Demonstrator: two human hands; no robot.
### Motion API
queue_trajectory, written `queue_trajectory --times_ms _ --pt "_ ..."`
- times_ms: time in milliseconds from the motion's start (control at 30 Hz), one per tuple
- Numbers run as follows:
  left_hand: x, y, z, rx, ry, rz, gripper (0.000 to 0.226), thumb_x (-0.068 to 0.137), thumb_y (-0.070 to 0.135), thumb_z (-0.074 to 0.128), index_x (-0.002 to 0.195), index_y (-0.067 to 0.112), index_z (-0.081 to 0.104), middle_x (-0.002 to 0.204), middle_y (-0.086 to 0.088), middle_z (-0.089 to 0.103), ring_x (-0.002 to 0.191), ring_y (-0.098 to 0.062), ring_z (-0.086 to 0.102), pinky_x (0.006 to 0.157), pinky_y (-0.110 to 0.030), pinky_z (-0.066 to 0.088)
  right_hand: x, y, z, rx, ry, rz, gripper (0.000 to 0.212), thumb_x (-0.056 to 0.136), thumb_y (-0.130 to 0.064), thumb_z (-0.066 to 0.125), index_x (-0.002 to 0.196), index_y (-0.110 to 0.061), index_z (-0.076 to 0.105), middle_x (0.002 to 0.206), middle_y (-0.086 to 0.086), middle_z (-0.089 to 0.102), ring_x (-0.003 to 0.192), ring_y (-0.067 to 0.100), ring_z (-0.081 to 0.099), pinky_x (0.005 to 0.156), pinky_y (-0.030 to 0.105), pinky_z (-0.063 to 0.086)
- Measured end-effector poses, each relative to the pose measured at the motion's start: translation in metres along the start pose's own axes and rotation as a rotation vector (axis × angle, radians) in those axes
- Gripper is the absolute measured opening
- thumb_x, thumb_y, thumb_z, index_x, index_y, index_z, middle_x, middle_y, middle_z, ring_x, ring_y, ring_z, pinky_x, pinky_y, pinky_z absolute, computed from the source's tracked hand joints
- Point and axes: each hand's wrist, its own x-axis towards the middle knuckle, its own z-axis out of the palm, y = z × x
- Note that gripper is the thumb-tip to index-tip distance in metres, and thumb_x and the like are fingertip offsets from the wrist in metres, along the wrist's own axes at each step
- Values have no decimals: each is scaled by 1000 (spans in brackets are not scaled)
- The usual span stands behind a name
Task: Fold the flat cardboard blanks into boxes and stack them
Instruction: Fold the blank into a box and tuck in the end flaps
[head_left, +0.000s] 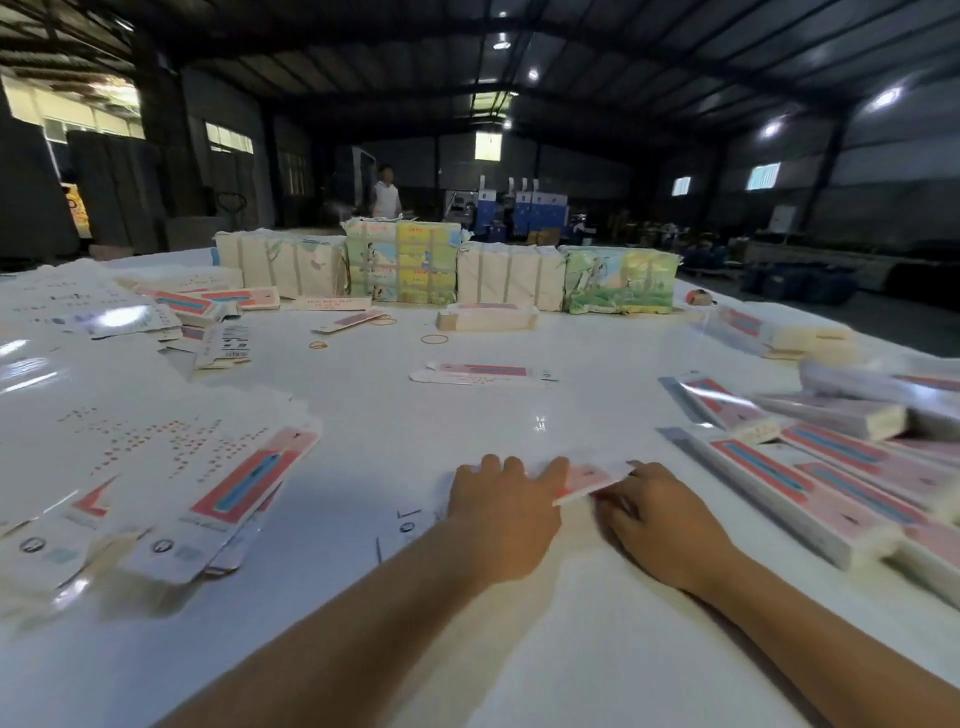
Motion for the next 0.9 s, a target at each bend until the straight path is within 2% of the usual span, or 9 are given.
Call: queue_trajectory --times_ms 133,300,367,433,500,600,667,767,900 --pt "-1 2 15 12 71 6 57 92 59 23 143 35 15 125 -8 45 110 -29 41 82 -37 36 -1 0 -2 -3 -37 0 26 90 -18 48 107 -16 67 113 1 62 105 24 51 87 33 43" --pt "0 -4 17 -18 72 12 55 94 57 16 144 34 12 128 -7 42 110 -27 39 83 -37 37 0 1 0 -27 -33 -7 28 91 -19 47 109 -19 68 113 -2 61 103 21 50 85 31 42" --pt "1 -4 17 -20 63 7 57 93 59 15 144 34 12 130 -7 41 112 -27 38 85 -37 36 2 4 1 -44 -13 41 24 90 -20 48 99 -17 71 104 -2 62 98 20 54 79 30 44" --pt "1 -6 18 11 82 2 58 93 60 15 144 33 12 130 -6 40 113 -27 38 86 -37 36 4 9 0 29 113 180 20 91 -18 50 88 -16 70 95 0 64 87 18 59 73 28 46" --pt "0 -6 18 45 115 6 60 93 61 15 144 32 12 128 -6 41 112 -27 39 85 -37 36 4 15 -3 202 325 271 19 93 -13 51 102 -14 67 105 1 63 88 15 59 78 30 50" --pt "-1 -4 18 55 162 19 61 92 62 16 144 29 14 124 -7 43 109 -27 40 85 -36 36 1 13 -4 322 394 117 29 97 -19 49 125 -16 56 125 -1 55 112 13 51 96 27 42" --pt "0 -1 17 57 192 17 62 92 62 17 144 29 15 123 -7 43 108 -27 40 85 -36 36 -2 4 0 248 294 -23 39 96 -30 47 131 -16 53 126 0 57 114 12 48 97 15 31" --pt "0 0 18 58 203 7 62 91 62 18 143 28 16 123 -7 43 108 -27 39 86 -38 36 -2 -2 5 173 233 -87 39 95 -25 53 133 -19 52 125 2 60 116 18 52 96 22 34" --pt "3 1 18 23 236 -4 66 90 64 17 144 27 10 125 -7 41 107 -26 39 84 -37 36 -1 -6 -8 852 232 73 47 84 3 63 115 -32 59 105 -5 70 101 18 64 92 32 50"
